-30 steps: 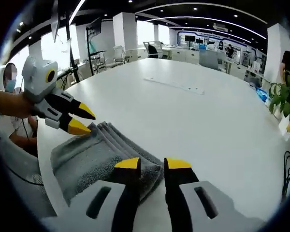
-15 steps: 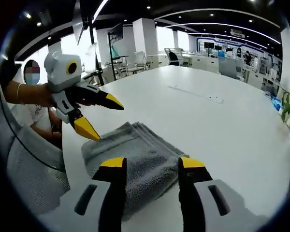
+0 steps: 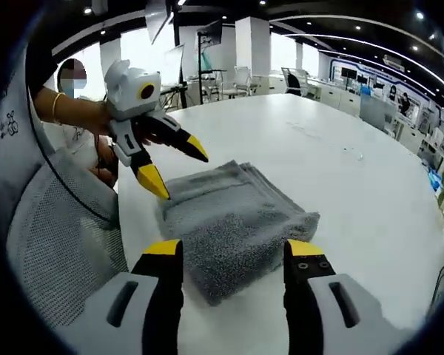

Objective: Fold the towel on the table until its edges align and the towel forms a compact rectangular stack.

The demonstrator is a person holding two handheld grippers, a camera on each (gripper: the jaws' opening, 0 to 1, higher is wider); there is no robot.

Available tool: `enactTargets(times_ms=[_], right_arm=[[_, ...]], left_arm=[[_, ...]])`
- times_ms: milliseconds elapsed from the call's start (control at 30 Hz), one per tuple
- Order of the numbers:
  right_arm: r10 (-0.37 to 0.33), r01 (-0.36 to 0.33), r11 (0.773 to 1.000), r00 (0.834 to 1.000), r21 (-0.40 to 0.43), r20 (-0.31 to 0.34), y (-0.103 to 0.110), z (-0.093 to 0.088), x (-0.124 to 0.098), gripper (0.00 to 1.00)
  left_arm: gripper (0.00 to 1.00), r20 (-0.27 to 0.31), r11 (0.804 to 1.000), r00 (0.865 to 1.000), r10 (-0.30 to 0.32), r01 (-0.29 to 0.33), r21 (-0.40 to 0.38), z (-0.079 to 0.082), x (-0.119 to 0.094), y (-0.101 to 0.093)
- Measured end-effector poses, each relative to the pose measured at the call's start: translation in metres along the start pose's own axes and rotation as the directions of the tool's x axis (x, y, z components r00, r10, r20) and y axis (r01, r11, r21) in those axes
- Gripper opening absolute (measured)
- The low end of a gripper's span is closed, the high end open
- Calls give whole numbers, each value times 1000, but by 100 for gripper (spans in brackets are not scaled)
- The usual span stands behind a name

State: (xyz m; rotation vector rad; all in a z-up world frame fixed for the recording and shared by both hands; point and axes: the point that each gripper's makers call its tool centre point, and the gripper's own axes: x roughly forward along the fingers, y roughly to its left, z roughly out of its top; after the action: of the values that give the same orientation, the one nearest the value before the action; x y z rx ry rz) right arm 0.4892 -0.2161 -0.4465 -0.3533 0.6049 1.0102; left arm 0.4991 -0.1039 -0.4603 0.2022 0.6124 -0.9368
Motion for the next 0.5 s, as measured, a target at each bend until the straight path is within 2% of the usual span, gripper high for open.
enactTargets(times_ms=[67, 200, 367, 500], right_arm=[[10, -10, 1000, 1000, -6, -3, 3, 0, 3, 53], [8, -10, 1000, 999, -24, -52, 3, -10, 11, 53], [15, -16, 1000, 998, -14, -57, 6, -15, 15, 52], [18, -17, 1000, 997, 14, -73, 5, -25, 19, 50]], left_arm=[[62, -13, 1000, 1000, -9, 9, 8, -5, 2, -3], [62, -37, 1000, 999, -10, 10, 15, -11, 4, -2], [60, -71, 1000, 997, -8, 8, -1, -24, 7, -2], [60, -64, 1000, 998, -9, 8, -17, -25, 8, -3]])
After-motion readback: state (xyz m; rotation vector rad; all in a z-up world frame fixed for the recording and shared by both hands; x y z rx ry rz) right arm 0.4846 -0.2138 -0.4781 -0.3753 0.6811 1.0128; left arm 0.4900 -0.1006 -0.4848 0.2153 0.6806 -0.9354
